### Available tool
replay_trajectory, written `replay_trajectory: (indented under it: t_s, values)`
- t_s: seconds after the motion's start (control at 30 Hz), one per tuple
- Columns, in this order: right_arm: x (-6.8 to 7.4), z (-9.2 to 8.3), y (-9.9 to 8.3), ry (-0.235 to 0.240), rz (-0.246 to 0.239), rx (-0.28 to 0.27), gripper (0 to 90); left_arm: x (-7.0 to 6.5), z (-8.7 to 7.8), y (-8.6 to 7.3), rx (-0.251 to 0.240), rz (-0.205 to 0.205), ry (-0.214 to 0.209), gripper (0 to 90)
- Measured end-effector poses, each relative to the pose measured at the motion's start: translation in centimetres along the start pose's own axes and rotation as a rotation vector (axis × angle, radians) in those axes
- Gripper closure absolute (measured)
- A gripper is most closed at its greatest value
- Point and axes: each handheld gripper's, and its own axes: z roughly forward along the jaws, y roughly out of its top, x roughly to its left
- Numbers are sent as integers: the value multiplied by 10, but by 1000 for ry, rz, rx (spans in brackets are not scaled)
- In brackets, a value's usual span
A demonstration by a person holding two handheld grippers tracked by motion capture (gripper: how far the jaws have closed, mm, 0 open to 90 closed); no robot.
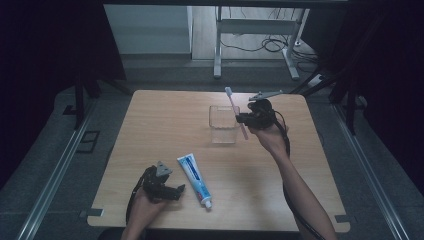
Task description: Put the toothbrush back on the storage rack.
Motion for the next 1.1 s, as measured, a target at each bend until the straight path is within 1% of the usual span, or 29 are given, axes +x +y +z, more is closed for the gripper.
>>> replay_trajectory:
  t_s: [0.3,0.47,0.7,0.77,1.1]
  values:
    - [1,13,9,21,19,-31,786,0,0,0,1,1,1,19]
    - [3,22,14,27,17,-47,786,0,0,0,0,1,0,19]
    - [4,34,20,15,20,-76,786,0,0,0,0,1,0,18]
    - [3,37,21,14,28,-81,786,0,0,0,0,1,0,18]
    - [1,54,24,-20,9,-90,786,0,0,0,0,0,0,18]
